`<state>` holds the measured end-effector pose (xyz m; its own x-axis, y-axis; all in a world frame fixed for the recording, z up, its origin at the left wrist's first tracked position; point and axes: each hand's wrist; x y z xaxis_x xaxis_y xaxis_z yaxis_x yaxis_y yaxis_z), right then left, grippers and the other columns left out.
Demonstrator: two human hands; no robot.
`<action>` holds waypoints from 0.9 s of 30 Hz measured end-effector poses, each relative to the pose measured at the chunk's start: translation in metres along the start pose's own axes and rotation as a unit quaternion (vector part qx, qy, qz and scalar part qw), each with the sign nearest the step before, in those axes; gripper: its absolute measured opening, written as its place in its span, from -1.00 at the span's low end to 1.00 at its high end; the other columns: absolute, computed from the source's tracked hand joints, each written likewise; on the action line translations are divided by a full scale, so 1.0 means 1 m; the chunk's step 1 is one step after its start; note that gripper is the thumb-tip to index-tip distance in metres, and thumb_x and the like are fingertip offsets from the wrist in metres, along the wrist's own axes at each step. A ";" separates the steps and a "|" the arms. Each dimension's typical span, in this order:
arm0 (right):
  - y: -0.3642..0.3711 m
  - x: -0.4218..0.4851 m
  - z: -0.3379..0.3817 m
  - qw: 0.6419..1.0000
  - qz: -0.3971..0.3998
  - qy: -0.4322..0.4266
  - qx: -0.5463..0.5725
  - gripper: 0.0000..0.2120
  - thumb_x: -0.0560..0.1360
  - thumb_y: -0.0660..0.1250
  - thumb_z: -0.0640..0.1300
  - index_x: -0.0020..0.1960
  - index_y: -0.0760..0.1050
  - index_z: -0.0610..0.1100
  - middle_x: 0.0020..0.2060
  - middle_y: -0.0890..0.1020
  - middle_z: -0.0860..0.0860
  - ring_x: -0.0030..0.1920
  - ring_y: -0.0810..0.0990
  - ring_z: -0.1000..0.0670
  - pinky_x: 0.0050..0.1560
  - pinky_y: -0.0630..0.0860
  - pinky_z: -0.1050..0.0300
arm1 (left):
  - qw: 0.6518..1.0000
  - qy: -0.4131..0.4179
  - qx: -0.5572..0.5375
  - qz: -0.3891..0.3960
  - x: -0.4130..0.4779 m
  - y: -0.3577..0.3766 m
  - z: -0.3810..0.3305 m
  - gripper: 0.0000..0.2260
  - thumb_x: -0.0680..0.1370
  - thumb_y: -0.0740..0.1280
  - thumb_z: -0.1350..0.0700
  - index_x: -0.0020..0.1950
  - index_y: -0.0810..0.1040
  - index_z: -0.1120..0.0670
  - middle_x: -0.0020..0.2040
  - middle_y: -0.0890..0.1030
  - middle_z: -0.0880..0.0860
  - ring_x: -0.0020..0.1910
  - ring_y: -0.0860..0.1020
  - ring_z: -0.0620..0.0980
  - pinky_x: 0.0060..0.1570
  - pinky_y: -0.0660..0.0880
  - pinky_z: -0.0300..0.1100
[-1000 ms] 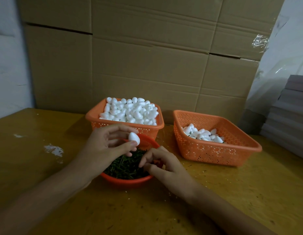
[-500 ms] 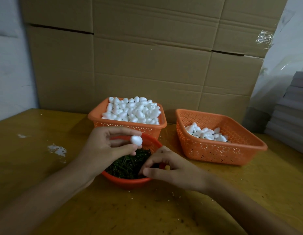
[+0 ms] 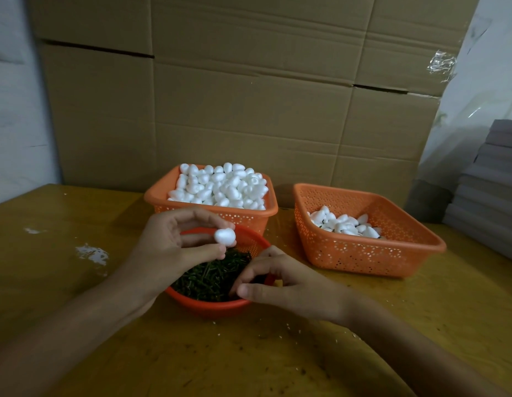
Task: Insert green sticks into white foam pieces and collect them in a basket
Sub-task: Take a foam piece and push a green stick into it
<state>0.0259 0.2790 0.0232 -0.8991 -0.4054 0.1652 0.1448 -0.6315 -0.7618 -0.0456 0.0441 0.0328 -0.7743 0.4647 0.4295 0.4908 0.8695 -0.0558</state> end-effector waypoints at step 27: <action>0.000 0.000 0.001 1.000 -0.005 -0.009 -0.005 -0.80 0.63 0.41 -0.01 0.17 0.72 -0.07 0.06 0.71 0.10 0.27 0.43 0.13 0.37 0.34 0.16 | 0.999 0.014 0.050 0.005 -0.001 0.001 -0.003 -0.65 0.36 0.57 0.45 -0.08 0.78 0.00 0.07 0.77 0.01 0.09 0.74 -0.02 0.02 0.62 -0.30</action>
<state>0.0266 0.2785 0.0236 -0.8933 -0.4101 0.1840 0.1312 -0.6295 -0.7658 -0.0430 0.0442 0.0352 -0.7578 0.4689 0.4537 0.4542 0.8783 -0.1493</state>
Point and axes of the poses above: each hand's wrist, its own x-axis towards the middle knuckle, its own y-axis out of the palm, z = x × y
